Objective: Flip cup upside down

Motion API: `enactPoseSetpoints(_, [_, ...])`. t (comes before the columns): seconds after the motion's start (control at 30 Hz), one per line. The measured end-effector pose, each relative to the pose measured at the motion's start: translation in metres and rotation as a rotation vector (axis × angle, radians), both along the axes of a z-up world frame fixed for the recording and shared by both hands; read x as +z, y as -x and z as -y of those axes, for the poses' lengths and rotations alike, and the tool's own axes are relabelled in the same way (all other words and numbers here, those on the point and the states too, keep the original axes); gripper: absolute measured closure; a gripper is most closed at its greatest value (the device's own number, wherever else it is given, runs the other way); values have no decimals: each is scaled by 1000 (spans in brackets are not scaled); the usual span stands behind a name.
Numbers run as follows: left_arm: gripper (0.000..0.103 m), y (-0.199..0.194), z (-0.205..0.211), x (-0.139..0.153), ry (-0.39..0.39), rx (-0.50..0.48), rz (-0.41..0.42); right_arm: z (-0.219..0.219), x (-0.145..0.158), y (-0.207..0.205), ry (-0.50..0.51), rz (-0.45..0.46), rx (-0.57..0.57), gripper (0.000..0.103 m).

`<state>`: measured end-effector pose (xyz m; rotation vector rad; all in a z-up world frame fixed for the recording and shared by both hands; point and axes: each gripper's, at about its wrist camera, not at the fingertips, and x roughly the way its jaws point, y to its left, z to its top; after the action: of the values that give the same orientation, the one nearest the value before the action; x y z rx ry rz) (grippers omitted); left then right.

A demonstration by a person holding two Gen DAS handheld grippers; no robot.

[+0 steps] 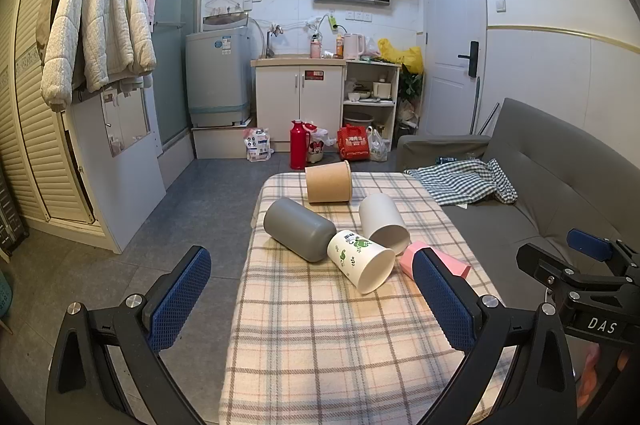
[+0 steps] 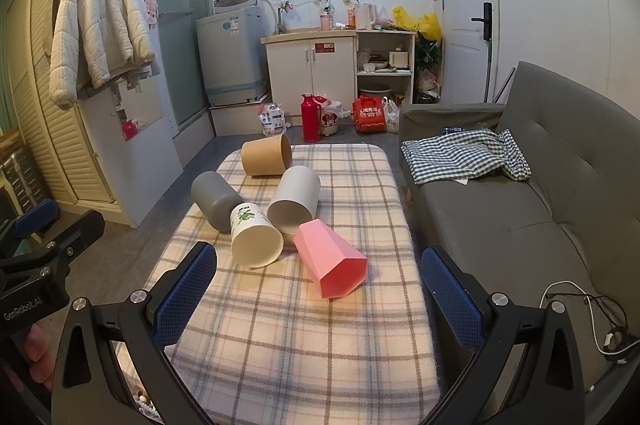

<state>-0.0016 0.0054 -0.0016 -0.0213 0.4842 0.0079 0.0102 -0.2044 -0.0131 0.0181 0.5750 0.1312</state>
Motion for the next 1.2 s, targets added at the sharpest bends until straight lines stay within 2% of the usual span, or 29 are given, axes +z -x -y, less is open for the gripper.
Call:
enactPoseSetpoints(0.77, [0,-1,0,0,-1,1,-2,-5,-5,4,-2,-7,2,0])
enactPoseSetpoints(0.97, [0,0,0,-5,0,1,-4,-7,-7,4,-1,-13,1,0])
enactPoseSetpoints(1.03, [0,2,-4,-18,2,2,-7,-7,-8,3,-4,-20,1,0])
enactPoseSetpoints(1.2, [0,1,-10,-25,4,9,-17,-10,-8,-2,-3,-35,10,0])
